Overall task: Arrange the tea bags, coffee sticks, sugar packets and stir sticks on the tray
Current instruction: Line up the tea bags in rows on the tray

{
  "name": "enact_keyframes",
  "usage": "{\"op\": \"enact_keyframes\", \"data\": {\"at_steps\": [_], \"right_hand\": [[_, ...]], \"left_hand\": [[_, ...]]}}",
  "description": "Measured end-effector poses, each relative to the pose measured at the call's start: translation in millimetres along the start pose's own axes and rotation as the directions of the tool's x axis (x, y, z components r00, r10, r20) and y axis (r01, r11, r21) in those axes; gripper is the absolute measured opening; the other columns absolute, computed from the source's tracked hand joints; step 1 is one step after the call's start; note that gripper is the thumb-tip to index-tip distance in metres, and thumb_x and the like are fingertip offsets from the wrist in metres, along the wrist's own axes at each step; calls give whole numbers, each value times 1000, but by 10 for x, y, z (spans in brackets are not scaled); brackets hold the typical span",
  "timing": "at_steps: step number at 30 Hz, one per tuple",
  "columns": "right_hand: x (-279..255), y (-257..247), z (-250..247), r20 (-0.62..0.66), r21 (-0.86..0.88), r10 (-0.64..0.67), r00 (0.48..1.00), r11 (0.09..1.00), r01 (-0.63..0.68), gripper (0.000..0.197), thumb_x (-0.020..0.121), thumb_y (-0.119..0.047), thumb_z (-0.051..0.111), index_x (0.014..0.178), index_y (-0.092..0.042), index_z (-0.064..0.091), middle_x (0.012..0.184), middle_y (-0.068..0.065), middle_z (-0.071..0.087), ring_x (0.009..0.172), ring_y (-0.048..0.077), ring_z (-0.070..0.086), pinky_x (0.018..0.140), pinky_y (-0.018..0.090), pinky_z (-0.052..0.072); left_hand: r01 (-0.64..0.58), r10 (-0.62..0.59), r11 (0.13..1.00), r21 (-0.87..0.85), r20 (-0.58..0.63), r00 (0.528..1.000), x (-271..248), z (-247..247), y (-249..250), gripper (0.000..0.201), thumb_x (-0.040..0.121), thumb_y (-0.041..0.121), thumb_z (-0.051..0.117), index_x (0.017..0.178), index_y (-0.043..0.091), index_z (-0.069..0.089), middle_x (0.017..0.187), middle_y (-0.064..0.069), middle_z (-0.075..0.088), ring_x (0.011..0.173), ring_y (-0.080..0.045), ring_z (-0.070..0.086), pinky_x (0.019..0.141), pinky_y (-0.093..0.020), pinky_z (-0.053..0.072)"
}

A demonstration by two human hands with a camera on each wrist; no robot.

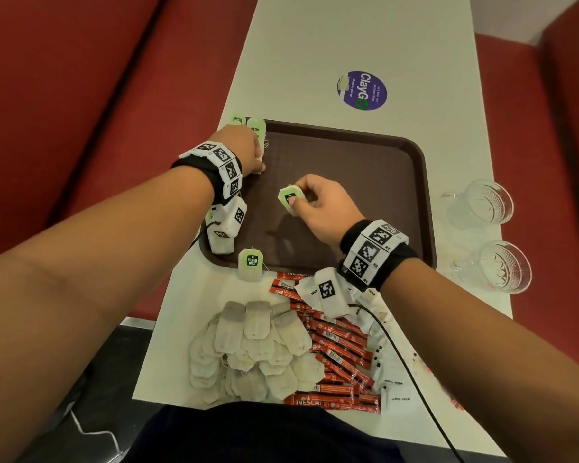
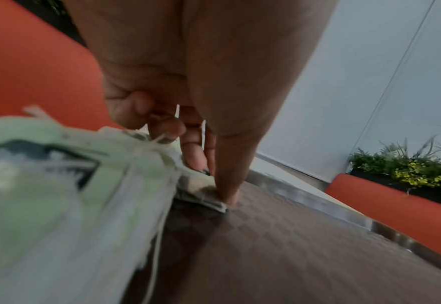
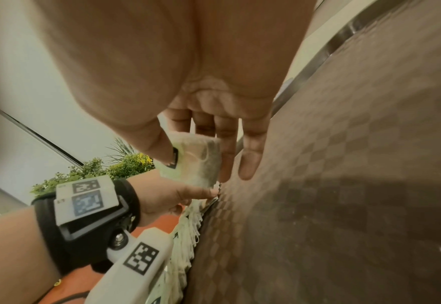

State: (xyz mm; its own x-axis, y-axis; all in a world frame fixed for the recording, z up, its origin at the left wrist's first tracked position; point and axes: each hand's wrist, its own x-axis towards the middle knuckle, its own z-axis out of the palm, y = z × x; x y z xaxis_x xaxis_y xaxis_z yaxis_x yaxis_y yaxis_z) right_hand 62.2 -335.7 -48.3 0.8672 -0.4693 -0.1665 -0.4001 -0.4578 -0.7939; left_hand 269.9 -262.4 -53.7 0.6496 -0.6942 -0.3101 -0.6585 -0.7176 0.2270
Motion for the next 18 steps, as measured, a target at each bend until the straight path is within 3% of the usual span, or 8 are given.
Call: {"op": "enact_keyframes", "data": {"at_steps": [3, 6, 9, 11, 15, 18], "right_hand": [[1, -17, -13, -9, -9, -20, 1000, 1000, 20, 9, 94, -25, 64, 100, -19, 66, 97, -2, 68, 89, 15, 63, 82, 37, 54], [10, -23, -22, -38, -1, -32, 999, 999, 32, 7, 95, -27, 64, 99, -21, 66, 93, -4, 68, 85, 12, 63, 80, 36, 55], [39, -32, -14, -70, 37, -26, 997, 999, 29, 10, 95, -30, 65, 98, -21, 66, 88, -6, 67, 79, 10, 61, 77, 34, 55], [59, -47, 3, -84, 73, -27, 996, 997, 33, 17, 94, -37, 65, 97, -20, 66, 85, -5, 68, 77, 12, 62, 72, 34, 55], [99, -73, 58, -83, 98, -5, 997, 995, 13, 16, 91, -34, 70, 98, -21, 63, 88, -2, 70, 78, 15, 64, 74, 37, 57], [64, -72, 112, 50, 67, 40, 998, 997, -43, 40, 82, -39, 78, 110, -21, 55, 94, -2, 67, 79, 11, 62, 74, 30, 54]], "left_hand": [[-65, 61, 995, -81, -58, 996, -61, -58, 5, 23, 89, 46, 68, 96, 24, 69, 100, 0, 69, 95, -20, 62, 79, -32, 49], [-207, 174, 939, -275, -140, 975, -265, -179, 51, 33, 93, 55, 57, 93, 24, 69, 91, 8, 67, 79, -9, 58, 72, -27, 43], [-308, 308, 868, -390, -66, 949, -552, -319, 104, 29, 87, 54, 66, 89, 26, 70, 68, 24, 62, 62, 7, 53, 58, -7, 36], [-362, 390, 847, -390, -8, 921, -661, -331, 102, 18, 85, 43, 74, 89, 25, 70, 59, 31, 57, 56, 11, 50, 54, -4, 34], [-400, 416, 842, -363, -37, 909, -659, -266, 11, 10, 87, 36, 74, 90, 27, 72, 74, 16, 64, 64, 4, 51, 62, -12, 37], [-347, 320, 868, -355, -134, 938, -610, -300, -93, 8, 88, 32, 74, 92, 25, 72, 80, 11, 67, 72, -3, 57, 69, -18, 45]]}}
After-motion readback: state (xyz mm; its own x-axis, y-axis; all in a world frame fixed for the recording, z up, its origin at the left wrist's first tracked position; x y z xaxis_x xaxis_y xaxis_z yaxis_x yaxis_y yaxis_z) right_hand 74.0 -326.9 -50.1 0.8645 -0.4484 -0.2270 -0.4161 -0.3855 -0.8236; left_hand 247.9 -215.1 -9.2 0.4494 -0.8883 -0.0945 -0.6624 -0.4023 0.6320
